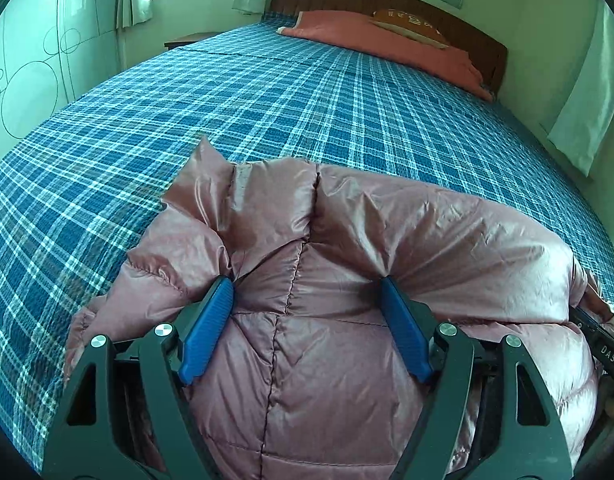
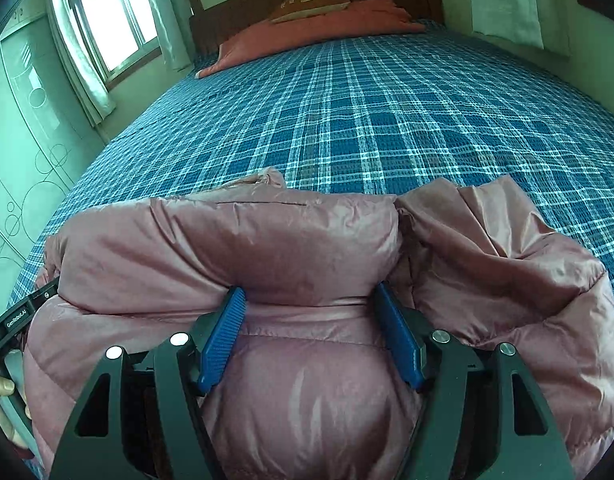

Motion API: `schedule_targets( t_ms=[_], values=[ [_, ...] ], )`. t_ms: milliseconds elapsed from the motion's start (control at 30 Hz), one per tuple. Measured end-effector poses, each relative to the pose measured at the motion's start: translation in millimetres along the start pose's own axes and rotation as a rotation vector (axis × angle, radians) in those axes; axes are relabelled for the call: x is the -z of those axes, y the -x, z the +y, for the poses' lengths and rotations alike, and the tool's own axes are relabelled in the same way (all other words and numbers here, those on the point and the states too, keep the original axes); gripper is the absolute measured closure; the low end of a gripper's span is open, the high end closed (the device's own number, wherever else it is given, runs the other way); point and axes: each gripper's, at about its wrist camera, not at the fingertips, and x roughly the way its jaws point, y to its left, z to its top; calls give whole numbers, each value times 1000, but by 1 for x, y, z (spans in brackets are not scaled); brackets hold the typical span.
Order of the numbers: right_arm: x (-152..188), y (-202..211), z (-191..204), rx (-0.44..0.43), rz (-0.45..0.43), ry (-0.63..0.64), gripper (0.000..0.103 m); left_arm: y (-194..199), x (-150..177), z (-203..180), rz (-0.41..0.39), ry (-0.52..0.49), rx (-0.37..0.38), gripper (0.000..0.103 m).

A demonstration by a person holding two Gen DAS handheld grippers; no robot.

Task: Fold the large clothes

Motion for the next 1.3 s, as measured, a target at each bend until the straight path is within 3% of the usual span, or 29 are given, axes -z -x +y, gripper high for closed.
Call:
schedule_targets(
  t_ms=[100,233,333,400,500,733,900,1033,1133,1300],
  values=[
    [-5,13,5,22,10,3,36,8,-6,-1,23,-4,-1,28],
    [-9,43,-9,91,-17,-23,36,44,-8,15,20,68,59,28],
    [-4,34,-26,154,28,-49,36,40,-7,25,23,66,9,28],
    [-1,23,-30,152,56,-52,34,20,-3,27,78,49,-21,28],
    [-5,33,-29,137,53,-50,33,21,-4,24,70,33,-39,28],
    [17,116,-53,110,-27,-97,33,83,7,47,32,101,57,27],
    [70,179,-84,98,-46,-182,32,140,54,88,-21,229,84,23],
    [121,207,-104,60,-34,-285,32,167,105,115,-3,342,80,23],
    [149,213,-111,2,-24,-357,32,183,148,126,23,442,92,23],
    [171,200,-107,-75,-3,-448,32,179,177,124,81,544,191,23]
  ],
)
